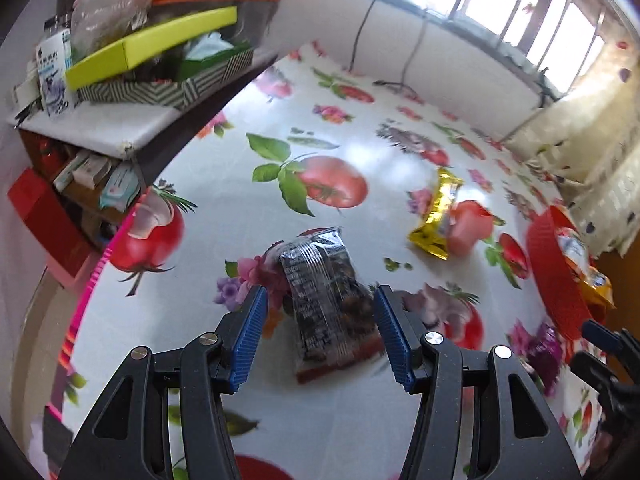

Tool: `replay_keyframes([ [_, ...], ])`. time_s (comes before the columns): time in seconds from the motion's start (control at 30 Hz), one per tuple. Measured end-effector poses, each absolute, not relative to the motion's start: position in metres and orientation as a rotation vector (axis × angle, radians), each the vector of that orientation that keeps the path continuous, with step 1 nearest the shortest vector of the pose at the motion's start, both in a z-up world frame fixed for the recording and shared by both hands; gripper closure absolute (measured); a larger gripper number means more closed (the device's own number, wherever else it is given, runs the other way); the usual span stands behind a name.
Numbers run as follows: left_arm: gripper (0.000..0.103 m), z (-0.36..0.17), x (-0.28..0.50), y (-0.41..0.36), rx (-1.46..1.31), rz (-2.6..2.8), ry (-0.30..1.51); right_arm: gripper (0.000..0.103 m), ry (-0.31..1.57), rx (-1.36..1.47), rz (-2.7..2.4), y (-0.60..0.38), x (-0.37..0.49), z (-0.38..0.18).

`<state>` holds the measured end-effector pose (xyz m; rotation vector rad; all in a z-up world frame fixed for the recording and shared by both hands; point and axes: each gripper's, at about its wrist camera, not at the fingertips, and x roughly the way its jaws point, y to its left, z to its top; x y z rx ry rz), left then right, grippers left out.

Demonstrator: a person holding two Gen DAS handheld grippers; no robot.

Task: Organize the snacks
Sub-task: 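Grasp the dark printed bag with the left tool while the right tool grasps the pink cup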

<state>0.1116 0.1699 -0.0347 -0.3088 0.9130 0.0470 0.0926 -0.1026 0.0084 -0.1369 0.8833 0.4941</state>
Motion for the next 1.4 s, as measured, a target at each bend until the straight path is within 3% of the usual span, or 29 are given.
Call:
replay_keyframes([
  [0.37, 0.049, -0.046, 0.141, 0.149, -0.225, 0.023, 0.931, 0.047, 0.853, -0.206, 0.527, -0.067, 0.136, 0.018],
  [0.43, 0.055, -0.046, 0.141, 0.147, -0.189, 0.016, 0.928, 0.047, 0.862, -0.260, 0.535, -0.056, 0.149, 0.013],
  [0.53, 0.057, -0.046, 0.140, 0.147, -0.169, -0.007, 0.919, 0.047, 0.876, -0.337, 0.561, -0.040, 0.165, 0.004],
  [1.0, 0.059, -0.046, 0.140, 0.149, -0.134, -0.066, 0.904, 0.047, 0.965, -0.460, 0.566, 0.007, 0.215, -0.036],
  [1.03, 0.059, -0.046, 0.141, 0.149, -0.133, -0.068, 0.906, 0.047, 0.969, -0.460, 0.567, 0.009, 0.217, -0.038],
  [1.1, 0.059, -0.046, 0.143, 0.149, -0.137, -0.066, 0.911, 0.060, 0.970, -0.455, 0.569, 0.010, 0.220, -0.039],
  [1.13, 0.059, -0.046, 0.144, 0.148, -0.134, -0.066, 0.911, 0.062, 0.970, -0.450, 0.565, 0.010, 0.221, -0.039],
  [1.4, 0.060, -0.046, 0.146, 0.145, -0.121, -0.060, 0.899, 0.065, 0.958, -0.398, 0.558, 0.001, 0.215, -0.035],
])
